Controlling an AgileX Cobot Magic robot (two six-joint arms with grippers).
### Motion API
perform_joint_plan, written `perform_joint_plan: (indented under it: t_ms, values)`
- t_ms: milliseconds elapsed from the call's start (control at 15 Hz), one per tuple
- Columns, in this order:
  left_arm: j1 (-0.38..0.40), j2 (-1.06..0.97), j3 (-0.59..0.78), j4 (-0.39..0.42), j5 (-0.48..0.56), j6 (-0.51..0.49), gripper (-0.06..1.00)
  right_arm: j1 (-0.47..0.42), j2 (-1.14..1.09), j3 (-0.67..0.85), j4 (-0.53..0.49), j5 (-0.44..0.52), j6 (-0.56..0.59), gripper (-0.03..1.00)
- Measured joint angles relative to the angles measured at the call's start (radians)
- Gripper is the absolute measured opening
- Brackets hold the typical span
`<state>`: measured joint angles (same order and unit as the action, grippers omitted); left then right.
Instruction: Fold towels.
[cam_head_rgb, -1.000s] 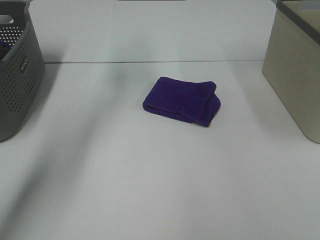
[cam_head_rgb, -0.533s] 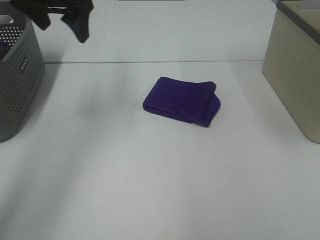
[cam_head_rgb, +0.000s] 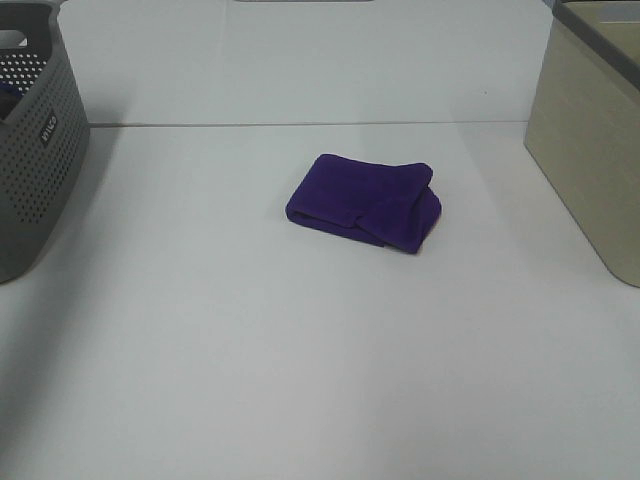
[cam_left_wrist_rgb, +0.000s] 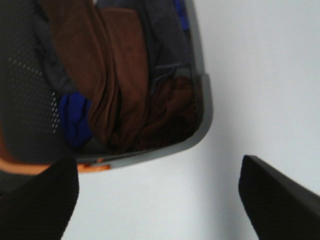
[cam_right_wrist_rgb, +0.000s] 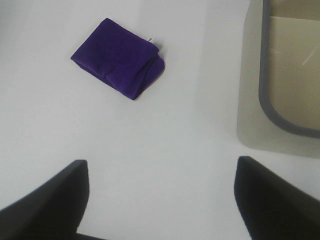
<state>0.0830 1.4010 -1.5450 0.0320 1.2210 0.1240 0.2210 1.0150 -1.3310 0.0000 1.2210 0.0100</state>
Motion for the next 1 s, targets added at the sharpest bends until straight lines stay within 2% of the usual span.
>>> perform_joint_plan:
  t_ms: [67,133,333,400,533,733,1000]
  values:
    - [0.044,-0.090,0.087,-0.032,-0.020,0.013,0.79,0.000,-0.088,0.070,0.005,0.000,0.000,0.78]
    - [0.065,-0.265,0.290,-0.072,-0.091,0.023,0.79,0.000,-0.254,0.193,0.022,0.000,0.020,0.78]
    - [0.065,-0.582,0.607,-0.124,-0.156,0.026,0.79,0.000,-0.522,0.369,0.024,0.001,0.053,0.78]
    - [0.065,-0.628,0.659,-0.130,-0.165,0.026,0.79,0.000,-0.555,0.392,0.024,0.001,0.054,0.78]
    - [0.065,-0.857,0.818,-0.135,-0.172,0.031,0.79,0.000,-0.699,0.494,0.024,0.002,0.054,0.78]
    - [0.060,-1.156,0.971,-0.126,-0.166,0.068,0.79,0.000,-0.870,0.616,0.024,-0.005,0.056,0.78]
    - [0.057,-1.396,1.042,-0.124,-0.163,0.068,0.79,0.000,-1.020,0.730,0.024,-0.063,0.059,0.77]
